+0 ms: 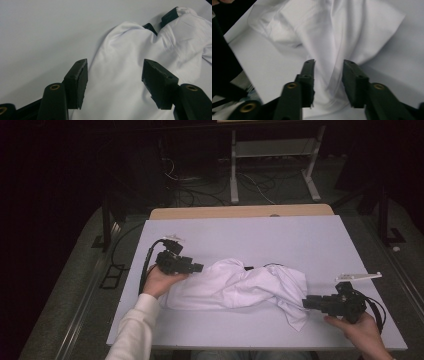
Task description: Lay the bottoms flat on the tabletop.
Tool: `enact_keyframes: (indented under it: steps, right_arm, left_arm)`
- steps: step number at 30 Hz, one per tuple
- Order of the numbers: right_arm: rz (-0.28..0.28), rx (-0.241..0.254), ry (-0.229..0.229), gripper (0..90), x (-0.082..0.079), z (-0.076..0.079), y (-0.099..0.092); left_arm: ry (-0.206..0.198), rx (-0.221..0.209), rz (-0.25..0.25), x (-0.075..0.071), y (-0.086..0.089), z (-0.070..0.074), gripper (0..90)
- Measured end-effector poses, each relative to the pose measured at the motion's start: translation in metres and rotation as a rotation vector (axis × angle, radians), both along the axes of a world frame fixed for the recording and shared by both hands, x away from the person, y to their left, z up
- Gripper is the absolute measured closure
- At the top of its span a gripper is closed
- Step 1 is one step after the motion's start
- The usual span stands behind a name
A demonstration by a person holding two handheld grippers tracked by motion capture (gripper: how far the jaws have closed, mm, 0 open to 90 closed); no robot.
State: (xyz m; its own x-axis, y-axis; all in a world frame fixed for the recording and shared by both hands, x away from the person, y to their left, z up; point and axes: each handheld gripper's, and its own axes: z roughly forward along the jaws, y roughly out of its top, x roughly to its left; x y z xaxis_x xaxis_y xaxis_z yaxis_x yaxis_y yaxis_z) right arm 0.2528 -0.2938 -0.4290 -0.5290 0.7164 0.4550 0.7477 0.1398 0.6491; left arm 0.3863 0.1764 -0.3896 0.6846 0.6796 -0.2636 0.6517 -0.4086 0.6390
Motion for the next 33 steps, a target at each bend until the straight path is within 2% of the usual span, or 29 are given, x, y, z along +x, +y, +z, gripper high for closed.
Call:
enact_keyframes:
  steps: [1, 3, 4, 5, 6, 7, 9, 10, 12, 14, 18, 19, 21, 22, 23, 24, 26, 29, 31, 32, 33]
  right_arm:
    - [-0.004, 0.002, -0.013, 55.1, 0.003, 0.002, 0.000]
    - [-0.027, -0.004, -0.051, 44.5, 0.013, 0.008, 0.002]
    - [-0.026, -0.010, -0.067, 40.5, 0.018, 0.009, 0.002]
    - [-0.026, -0.010, -0.067, 40.5, 0.018, 0.009, 0.002]
    - [-0.008, -0.016, -0.099, 35.3, 0.026, 0.010, 0.003]
    - [-0.008, -0.016, -0.099, 35.3, 0.026, 0.010, 0.003]
    - [-0.015, -0.019, -0.119, 26.9, 0.036, 0.010, 0.004]
    - [-0.015, -0.019, -0.119, 26.9, 0.036, 0.010, 0.004]
    - [-0.039, -0.022, -0.124, 17.7, 0.049, 0.010, 0.002]
    - [-0.061, -0.026, -0.129, 13.7, 0.058, 0.010, 0.000]
    - [-0.081, -0.021, -0.125, 13.6, 0.070, 0.010, -0.003]
    - [-0.087, -0.019, -0.115, 13.6, 0.078, 0.008, -0.004]
    - [-0.086, -0.019, -0.103, 13.6, 0.082, 0.007, -0.005]
    - [-0.084, -0.023, -0.072, 13.7, 0.088, 0.004, -0.004]
    - [-0.084, -0.023, -0.072, 13.7, 0.088, 0.004, -0.004]
    - [-0.083, -0.032, -0.047, 13.9, 0.091, 0.000, -0.004]
    - [-0.086, -0.048, -0.018, 13.9, 0.094, -0.004, -0.005]
    - [-0.092, -0.050, 0.007, 16.2, 0.097, -0.008, -0.007]
    - [-0.097, -0.046, 0.034, 20.0, 0.101, -0.012, -0.009]
    - [-0.090, -0.044, 0.073, 29.2, 0.105, -0.018, -0.010]
    - [-0.090, -0.044, 0.073, 29.2, 0.105, -0.018, -0.010]
  left_arm:
    - [-0.001, 0.001, -0.004, 0.002, -0.003, -0.001, 36.5]
    - [-0.011, 0.004, -0.009, 0.008, -0.013, -0.003, 34.8]
    - [-0.016, 0.002, -0.014, 0.012, -0.017, -0.005, 34.7]
    - [-0.019, 0.004, -0.018, 0.015, -0.021, -0.006, 34.7]
    - [-0.023, 0.017, -0.018, 0.020, -0.031, -0.008, 34.5]
    - [-0.023, 0.017, -0.018, 0.020, -0.031, -0.008, 34.2]
    - [-0.022, 0.023, -0.026, 0.026, -0.039, -0.011, 33.6]
    - [-0.022, 0.021, -0.033, 0.030, -0.043, -0.013, 33.6]
    - [-0.023, 0.016, -0.042, 0.037, -0.055, -0.017, 33.3]
    - [-0.024, 0.017, -0.042, 0.042, -0.060, -0.020, 33.1]
    - [-0.025, 0.019, -0.057, 0.048, -0.067, -0.025, 32.8]
    - [-0.024, 0.015, -0.061, 0.051, -0.069, -0.028, 32.8]
    - [-0.015, 0.010, -0.067, 0.055, -0.073, -0.033, 32.8]
    - [-0.008, 0.008, -0.067, 0.058, -0.075, -0.038, 32.8]
    - [-0.002, 0.006, -0.066, 0.059, -0.076, -0.040, 32.8]
    - [0.001, 0.000, -0.067, 0.062, -0.079, -0.046, 32.9]
    - [0.000, -0.005, -0.073, 0.063, -0.081, -0.049, 33.5]
    - [0.016, -0.029, -0.088, 0.064, -0.086, -0.056, 34.3]
    - [0.035, -0.015, -0.120, 0.063, -0.090, -0.061, 36.7]
    - [0.030, -0.001, -0.135, 0.061, -0.092, -0.063, 39.6]
    - [0.029, -0.003, -0.146, 0.061, -0.092, -0.062, 39.6]
